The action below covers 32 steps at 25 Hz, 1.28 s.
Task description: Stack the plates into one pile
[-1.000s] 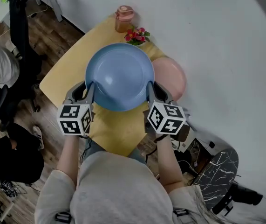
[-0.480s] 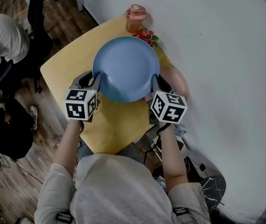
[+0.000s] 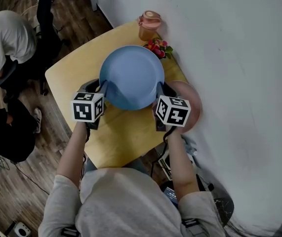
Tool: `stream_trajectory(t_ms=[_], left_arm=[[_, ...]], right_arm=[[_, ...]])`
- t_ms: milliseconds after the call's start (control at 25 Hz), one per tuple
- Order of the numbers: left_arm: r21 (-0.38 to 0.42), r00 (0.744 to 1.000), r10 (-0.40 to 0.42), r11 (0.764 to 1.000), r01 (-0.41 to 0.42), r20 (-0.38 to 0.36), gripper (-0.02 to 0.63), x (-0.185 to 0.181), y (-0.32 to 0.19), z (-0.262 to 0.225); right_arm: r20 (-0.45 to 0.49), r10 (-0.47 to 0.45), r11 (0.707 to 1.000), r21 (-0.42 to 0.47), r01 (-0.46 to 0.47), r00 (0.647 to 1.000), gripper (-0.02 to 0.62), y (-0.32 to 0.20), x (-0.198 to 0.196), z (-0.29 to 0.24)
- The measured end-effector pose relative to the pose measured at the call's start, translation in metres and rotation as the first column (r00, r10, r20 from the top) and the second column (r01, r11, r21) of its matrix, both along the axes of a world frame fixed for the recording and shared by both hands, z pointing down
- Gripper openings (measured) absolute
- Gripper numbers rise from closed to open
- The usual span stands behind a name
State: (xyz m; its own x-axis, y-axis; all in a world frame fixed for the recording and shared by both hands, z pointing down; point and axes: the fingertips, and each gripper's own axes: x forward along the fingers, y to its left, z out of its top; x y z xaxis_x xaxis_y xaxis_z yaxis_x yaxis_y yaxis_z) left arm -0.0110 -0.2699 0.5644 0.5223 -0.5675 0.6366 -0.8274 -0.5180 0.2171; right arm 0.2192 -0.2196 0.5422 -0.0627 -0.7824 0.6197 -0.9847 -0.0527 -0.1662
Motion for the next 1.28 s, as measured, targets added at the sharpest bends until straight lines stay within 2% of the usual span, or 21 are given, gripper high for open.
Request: stream_trajectory(t_ms=[360,800,960,1040,1160,1280], left_arm=[[-0.081,0.999,-0.017,0.997,0.021,0.041,0.144,-0.010,-0.003,0.034],[-0.103,0.998,0.000,0.995,0.006,0.061,0.150,-0.013,-0.010,0.050],[-0.085,0.999,0.015,0.996,-0.011,0.045,0.164,-0.013,-0.011,0.051],[-0.068,1.000,0.018,0.998,-0.016,0.022,0.192,-0.010,-0.012,0.049],[-0.007,1.000,-0.010,1.000,0.010,0.021,0.199,-0.014,-0.019,0.037],[0.066,0.999,-0.022,0.998,0.019,0.043,0.198,-0.020,-0.026,0.023]], right_arm=[[0.002,-0.038,0.996,-0.082,0.038,0.999,0.046,-0.009,-0.010,0.030],[-0.028,-0.046,0.987,-0.154,0.041,0.999,0.046,-0.014,-0.014,0.050],[-0.027,-0.046,0.989,-0.142,0.042,0.999,0.046,-0.015,-0.016,0.049],[-0.044,-0.055,0.990,-0.132,0.049,0.998,0.048,-0.015,-0.015,0.050],[-0.078,-0.053,0.994,-0.099,0.045,0.996,0.061,-0.015,-0.011,0.046],[-0.058,-0.050,0.998,-0.030,0.048,0.997,0.066,-0.017,-0.009,0.034]])
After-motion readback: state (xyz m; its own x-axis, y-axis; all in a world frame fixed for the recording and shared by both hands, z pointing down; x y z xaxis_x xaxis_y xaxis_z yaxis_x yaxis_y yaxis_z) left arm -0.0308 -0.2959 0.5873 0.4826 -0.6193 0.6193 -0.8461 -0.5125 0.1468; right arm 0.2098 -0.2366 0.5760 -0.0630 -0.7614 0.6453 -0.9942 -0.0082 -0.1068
